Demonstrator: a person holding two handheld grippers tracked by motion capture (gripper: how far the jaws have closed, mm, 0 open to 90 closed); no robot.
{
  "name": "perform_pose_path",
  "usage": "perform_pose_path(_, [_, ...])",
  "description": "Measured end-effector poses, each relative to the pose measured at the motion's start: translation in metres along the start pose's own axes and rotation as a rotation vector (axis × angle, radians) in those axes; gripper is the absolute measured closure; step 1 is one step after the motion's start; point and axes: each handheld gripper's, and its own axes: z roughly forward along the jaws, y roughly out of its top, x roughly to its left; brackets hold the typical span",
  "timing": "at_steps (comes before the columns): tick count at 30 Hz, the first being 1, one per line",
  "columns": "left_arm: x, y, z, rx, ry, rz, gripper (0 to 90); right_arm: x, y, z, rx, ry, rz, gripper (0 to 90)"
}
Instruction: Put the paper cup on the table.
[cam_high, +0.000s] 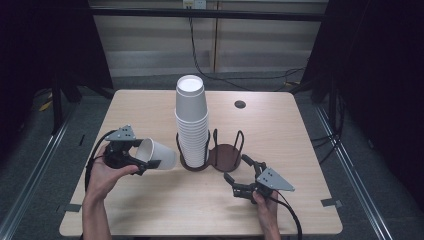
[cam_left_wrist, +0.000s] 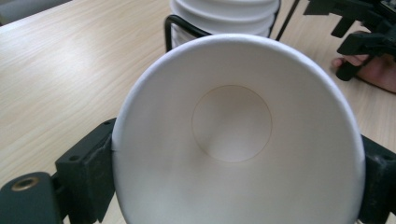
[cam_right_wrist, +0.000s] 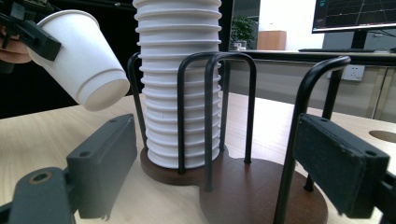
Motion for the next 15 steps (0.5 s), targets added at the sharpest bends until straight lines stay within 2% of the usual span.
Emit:
perform_pose_path(4, [0.006,0.004,-0.002,0.026,0.014,-0.008,9.1,0.0,0.0,0.0,0.0,0.0,0.0,13.1])
perform_pose_path(6, [0.011,0.004,-0.002,0.034,0.04,-0.02,8.9,0.0,0.0,0.0,-0.003,-0.011,0.0,12.9])
perform_pose_path(9, [0.019,0.004,0.002,0.064,0.042,-0.039,8.9,0.0,0.0,-0.002,-0.006,-0.029,-0.003,13.0])
perform_pose_path(12, [0.023,0.006,0.003,0.097,0.058,-0.036,8.9,0.0,0.0,-0.003,-0.009,-0.027,-0.004,13.0])
perform_pose_path(15, [0.025,0.008,0.004,0.117,0.054,-0.038,8.9,0.0,0.0,-0.003,-0.008,-0.026,-0.007,13.1])
